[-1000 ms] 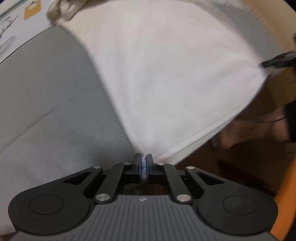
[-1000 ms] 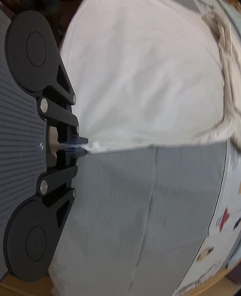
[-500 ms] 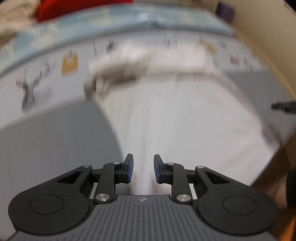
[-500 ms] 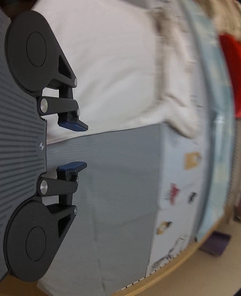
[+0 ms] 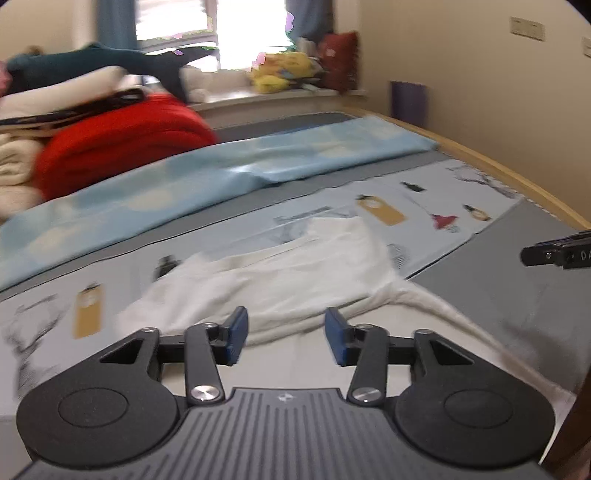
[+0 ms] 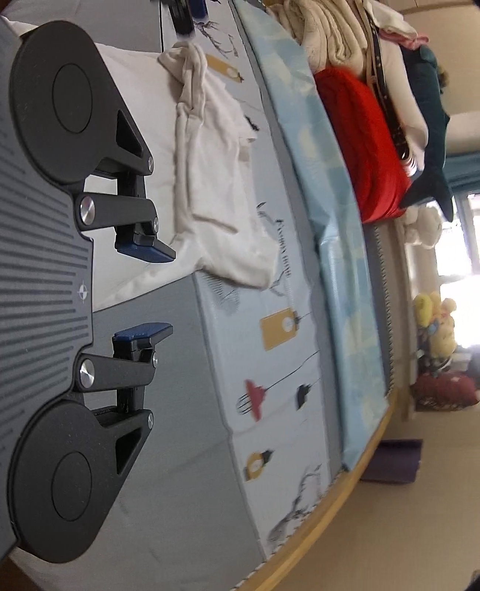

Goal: Fold small clothes

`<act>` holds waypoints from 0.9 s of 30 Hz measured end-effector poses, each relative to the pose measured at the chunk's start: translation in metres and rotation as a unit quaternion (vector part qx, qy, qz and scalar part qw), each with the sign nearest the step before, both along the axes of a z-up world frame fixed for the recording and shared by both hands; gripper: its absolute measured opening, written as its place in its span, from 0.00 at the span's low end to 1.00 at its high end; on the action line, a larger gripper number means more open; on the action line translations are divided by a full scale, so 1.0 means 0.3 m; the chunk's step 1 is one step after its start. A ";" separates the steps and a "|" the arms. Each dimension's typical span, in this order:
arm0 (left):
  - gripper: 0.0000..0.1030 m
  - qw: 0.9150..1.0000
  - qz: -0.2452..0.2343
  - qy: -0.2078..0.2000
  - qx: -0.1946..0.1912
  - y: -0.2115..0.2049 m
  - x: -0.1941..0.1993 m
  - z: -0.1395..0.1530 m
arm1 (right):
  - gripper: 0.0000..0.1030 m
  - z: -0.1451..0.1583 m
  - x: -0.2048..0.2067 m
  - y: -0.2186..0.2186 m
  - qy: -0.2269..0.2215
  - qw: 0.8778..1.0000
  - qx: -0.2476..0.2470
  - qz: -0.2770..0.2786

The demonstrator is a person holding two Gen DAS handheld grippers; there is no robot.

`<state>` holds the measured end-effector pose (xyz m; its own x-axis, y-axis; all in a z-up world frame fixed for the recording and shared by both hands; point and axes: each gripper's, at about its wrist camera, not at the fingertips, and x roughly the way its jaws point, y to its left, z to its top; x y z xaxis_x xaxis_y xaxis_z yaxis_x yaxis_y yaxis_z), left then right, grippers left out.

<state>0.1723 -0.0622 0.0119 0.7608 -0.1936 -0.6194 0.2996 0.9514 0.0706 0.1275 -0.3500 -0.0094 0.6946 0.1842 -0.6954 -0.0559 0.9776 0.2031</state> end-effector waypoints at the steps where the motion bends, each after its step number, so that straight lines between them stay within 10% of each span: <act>1: 0.27 1.000 -0.012 -0.006 0.006 -0.029 0.032 -0.017 | 0.15 0.002 0.002 0.003 -0.003 1.000 0.003 0.003; 3: 0.05 0.999 -0.032 -0.011 0.010 -0.067 0.095 -0.081 | 0.00 0.005 0.002 0.002 0.003 1.000 0.025 0.014; 8: 0.06 0.999 -0.026 0.042 -0.012 -0.148 0.255 -0.266 | 0.00 -0.027 0.019 0.021 0.024 0.999 0.020 0.025; 13: 0.44 0.998 -0.026 0.064 -0.009 -0.224 0.353 -0.389 | 0.00 -0.057 0.041 0.007 0.040 0.999 0.012 0.030; 17: 0.49 0.996 -0.030 0.081 0.032 -0.271 0.416 -0.474 | 0.00 -0.089 0.063 -0.012 0.057 0.998 0.005 0.025; 21: 0.18 0.995 -0.038 0.089 0.010 -0.237 0.453 -0.500 | 0.00 -0.117 0.092 -0.005 0.071 0.997 -0.007 0.023; 27: 0.13 0.991 -0.041 0.104 -0.078 -0.118 0.461 -0.425 | 0.00 -0.136 0.138 0.072 0.090 0.995 -0.027 0.023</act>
<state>0.3105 -0.0976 -0.1155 0.5981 -0.3548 -0.7186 0.3683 0.9181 -0.1468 0.1688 -0.3285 -0.0502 0.5503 0.1726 -0.8170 -0.0684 0.9844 0.1620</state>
